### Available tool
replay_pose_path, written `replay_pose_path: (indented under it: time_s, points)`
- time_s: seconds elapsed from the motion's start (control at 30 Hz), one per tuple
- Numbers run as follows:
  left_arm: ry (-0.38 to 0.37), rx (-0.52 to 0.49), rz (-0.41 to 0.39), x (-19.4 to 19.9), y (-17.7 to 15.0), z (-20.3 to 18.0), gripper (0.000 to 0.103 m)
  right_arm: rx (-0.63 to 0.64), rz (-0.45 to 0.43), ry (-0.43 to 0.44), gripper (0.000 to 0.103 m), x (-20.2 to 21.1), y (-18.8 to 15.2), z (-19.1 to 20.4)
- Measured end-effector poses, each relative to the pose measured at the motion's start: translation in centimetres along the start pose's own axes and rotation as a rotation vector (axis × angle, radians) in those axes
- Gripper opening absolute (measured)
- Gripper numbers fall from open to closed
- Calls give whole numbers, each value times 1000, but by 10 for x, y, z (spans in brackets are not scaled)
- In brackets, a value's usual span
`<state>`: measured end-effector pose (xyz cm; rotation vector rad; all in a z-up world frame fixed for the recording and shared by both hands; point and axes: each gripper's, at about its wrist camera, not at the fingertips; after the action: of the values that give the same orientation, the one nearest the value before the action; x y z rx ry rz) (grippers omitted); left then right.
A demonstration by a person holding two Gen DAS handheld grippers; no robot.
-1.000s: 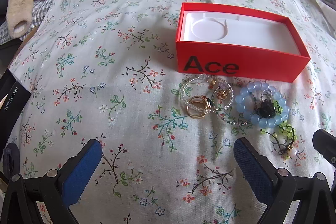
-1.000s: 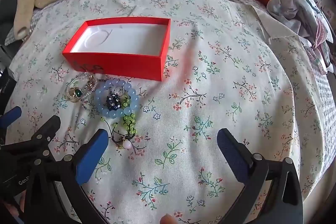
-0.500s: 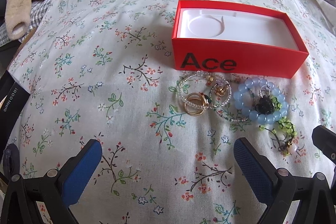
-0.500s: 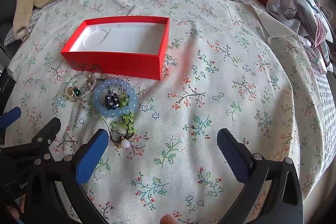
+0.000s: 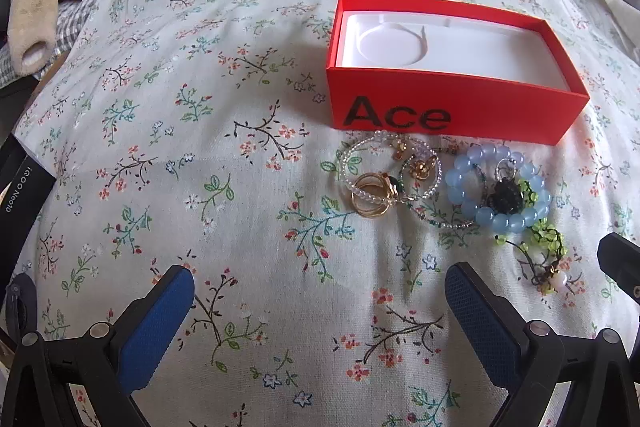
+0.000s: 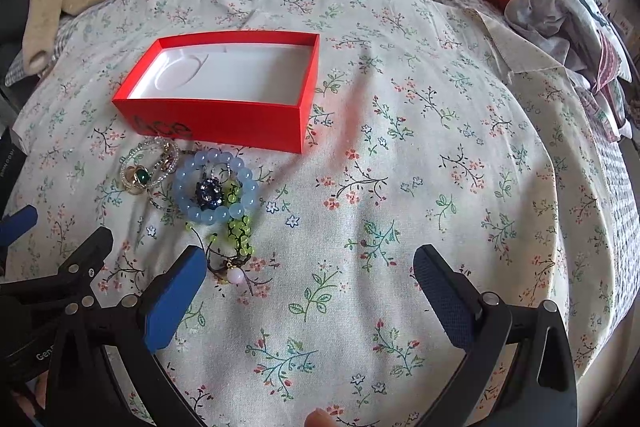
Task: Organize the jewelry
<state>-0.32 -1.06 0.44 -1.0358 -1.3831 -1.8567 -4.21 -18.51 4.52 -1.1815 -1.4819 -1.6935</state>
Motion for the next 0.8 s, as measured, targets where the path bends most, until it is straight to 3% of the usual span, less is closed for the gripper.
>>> replay_pose_path:
  time_s: [0.33, 0.53, 0.7, 0.8]
  points:
    - [-5, 7, 17, -5, 1, 2, 103, 4, 21, -11, 103, 0, 1, 1]
    - [-37, 38, 26, -9, 7, 12, 103, -18, 42, 63, 103, -7, 16, -4]
    - [-80, 65, 39, -16, 20, 26, 103, -1, 68, 79, 103, -19, 34, -2]
    - [-147, 78, 60, -25, 34, 35, 103, -1, 116, 106, 103, -29, 47, 0]
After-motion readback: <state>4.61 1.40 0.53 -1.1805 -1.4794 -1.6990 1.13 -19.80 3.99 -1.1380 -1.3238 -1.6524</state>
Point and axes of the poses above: each gripper's, at about its wrist camera, not at the fingertips, and x roughly against the way its jaws point, z to its left, y to its top, and after that the axes turned 10 degrees about -x, right-handed
